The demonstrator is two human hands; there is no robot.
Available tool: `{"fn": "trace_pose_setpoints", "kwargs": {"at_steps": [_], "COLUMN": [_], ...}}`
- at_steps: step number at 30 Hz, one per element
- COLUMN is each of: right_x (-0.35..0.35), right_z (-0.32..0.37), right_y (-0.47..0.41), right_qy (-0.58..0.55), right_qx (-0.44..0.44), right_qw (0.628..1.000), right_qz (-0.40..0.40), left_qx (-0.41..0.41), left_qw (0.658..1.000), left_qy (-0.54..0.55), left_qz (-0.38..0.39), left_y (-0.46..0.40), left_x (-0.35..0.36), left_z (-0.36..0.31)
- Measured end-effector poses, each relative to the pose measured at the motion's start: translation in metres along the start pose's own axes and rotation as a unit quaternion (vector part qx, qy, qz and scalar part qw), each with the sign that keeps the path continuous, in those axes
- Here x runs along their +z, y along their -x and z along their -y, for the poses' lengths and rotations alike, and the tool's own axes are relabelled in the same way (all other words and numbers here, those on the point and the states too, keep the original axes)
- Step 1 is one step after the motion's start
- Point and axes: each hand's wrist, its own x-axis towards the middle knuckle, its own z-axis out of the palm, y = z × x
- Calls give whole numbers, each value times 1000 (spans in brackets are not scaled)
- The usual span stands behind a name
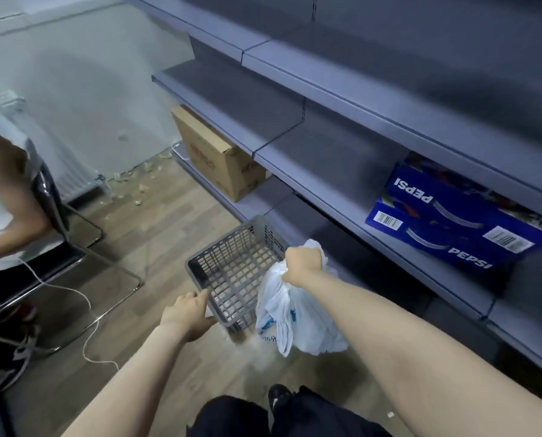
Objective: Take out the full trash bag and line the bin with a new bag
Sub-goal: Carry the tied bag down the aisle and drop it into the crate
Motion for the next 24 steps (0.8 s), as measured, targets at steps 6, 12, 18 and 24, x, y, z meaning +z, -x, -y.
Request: {"fn": "trace_pose_setpoints", "kwargs": {"at_steps": [6, 12, 18, 24], "right_x": [-19, -27, -30, 13], "right_z": [36, 82, 125, 144], "right_y": [-74, -144, -217, -287], "right_qy": [-48, -114, -183, -260], "right_qx": [48, 126, 224, 311], "right_qw": [998, 985, 957, 914], "right_qz": [-7, -9, -9, -15], "left_qx": [51, 127, 232, 241], "left_qw": [998, 989, 961, 957], "left_qy": [-44, -79, -151, -158], "left_qz": [9, 14, -2, -24], "left_y": [-85, -174, -266, -356], "left_x": [-54, -100, -132, -131], "left_z": [39, 66, 96, 119]}}
